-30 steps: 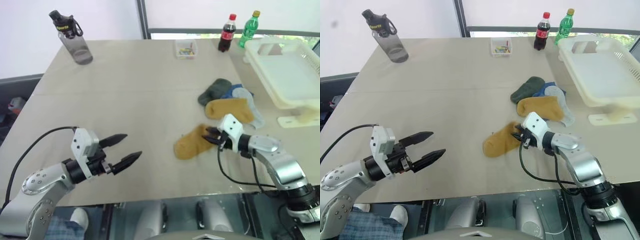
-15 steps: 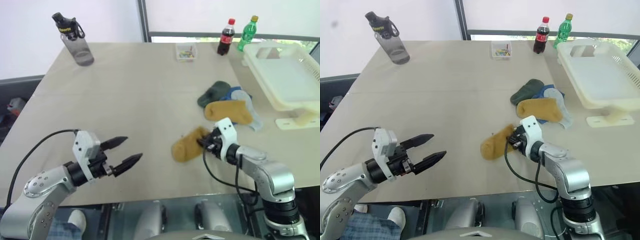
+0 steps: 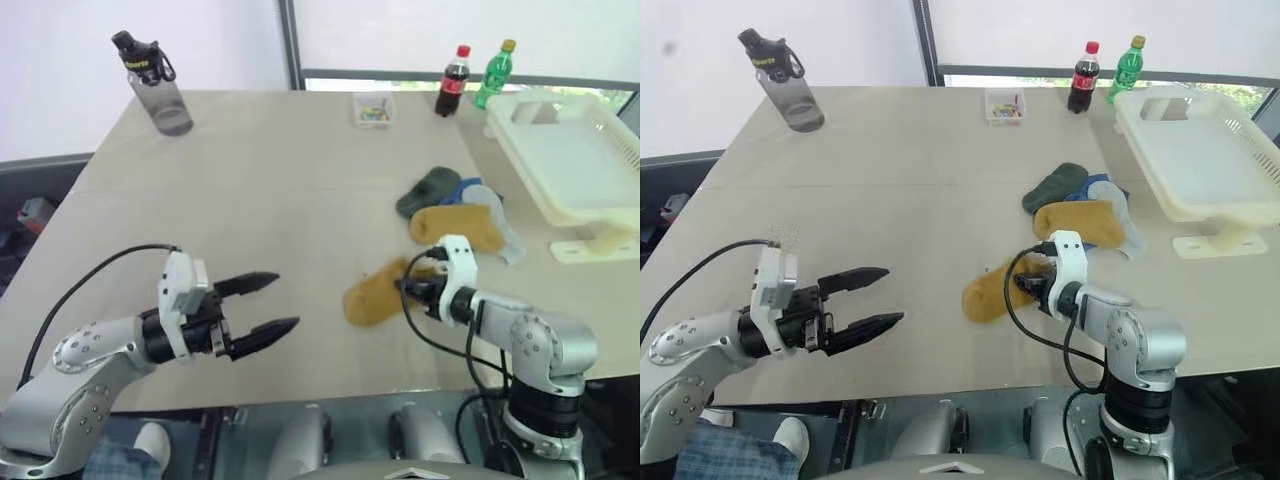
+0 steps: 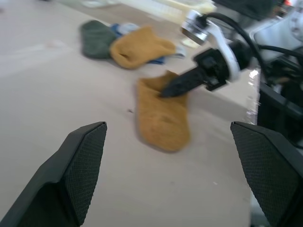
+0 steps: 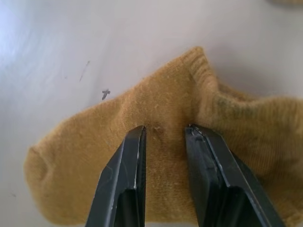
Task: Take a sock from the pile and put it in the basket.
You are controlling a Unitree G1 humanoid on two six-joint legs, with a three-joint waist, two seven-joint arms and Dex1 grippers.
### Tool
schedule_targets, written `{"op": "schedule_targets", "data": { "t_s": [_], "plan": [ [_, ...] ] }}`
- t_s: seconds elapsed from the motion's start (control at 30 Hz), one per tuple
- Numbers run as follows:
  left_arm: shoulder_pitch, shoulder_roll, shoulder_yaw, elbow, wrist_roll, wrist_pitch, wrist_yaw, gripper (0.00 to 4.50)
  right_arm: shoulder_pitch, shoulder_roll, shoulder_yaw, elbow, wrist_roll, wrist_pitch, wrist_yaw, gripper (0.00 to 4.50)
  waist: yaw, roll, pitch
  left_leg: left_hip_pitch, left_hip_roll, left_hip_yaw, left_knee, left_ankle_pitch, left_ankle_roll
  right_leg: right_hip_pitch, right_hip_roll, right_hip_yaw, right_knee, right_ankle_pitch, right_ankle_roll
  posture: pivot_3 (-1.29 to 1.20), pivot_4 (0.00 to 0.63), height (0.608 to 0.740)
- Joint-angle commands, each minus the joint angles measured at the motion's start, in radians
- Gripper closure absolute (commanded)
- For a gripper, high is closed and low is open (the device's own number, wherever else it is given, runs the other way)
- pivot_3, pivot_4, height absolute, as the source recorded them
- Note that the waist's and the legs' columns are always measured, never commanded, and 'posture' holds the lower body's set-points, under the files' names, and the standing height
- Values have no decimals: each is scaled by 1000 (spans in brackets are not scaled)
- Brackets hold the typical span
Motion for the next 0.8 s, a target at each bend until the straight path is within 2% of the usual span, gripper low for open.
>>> {"op": "schedule_targets", "data": {
  "t_s": [0.03, 0.1, 0.17, 0.3, 0.4, 0.53, 0.8],
  "plan": [
    [-22, 28, -6, 16, -5, -6, -47, 0, 80, -217, 101, -19, -20, -351, 217, 3151, 3, 2, 4, -1, -1, 0, 0, 0, 1, 0, 0, -1, -1, 0, 0, 0, 150, 740],
    [-40, 38, -16, 33, 4, -8, -63, 0, 108, -363, 164, 6, -82, -566, 324, 3151, 3, 8, 9, -2, -2, 2, 1, 0, 1, 0, 0, -1, 0, 0, 1, 0, 150, 740],
    [-55, 45, -24, 45, 10, -8, -74, 0, 109, -460, 208, 55, -143, -748, 383, 3151, 1, 8, 9, -2, -1, 3, 1, 0, 1, -1, 1, -1, 0, 0, 1, 0, 150, 740],
    [-76, 50, -34, 56, 18, -9, -86, 0, 47, -515, 227, 154, -160, -977, 477, 3151, -11, 4, 12, -2, 3, 4, 1, 0, 1, -2, 7, 0, 1, 0, 1, 0, 150, 740],
    [-80, 51, -34, 56, 20, -8, -90, 0, -3, -546, 241, 216, -179, -1068, 544, 3151, -9, 4, 14, -1, 4, 4, 1, 0, 1, -3, 8, 1, 3, 0, 1, 0, 150, 740],
    [-75, 51, -37, 56, 26, -13, -100, 0, -118, -573, 288, 395, -245, -1191, 610, 3151, -3, 1, 17, -2, 4, 4, 2, 0, 1, -2, 7, 1, 2, 0, 1, 0, 150, 740],
    [-85, 46, -43, 59, 40, -20, -109, 0, -285, -577, 388, 693, -296, -1167, 778, 3151, 6, 1, 18, -2, 4, 5, 2, 0, 1, -3, 5, 1, 1, 0, 1, 0, 150, 740]
  ]
}}
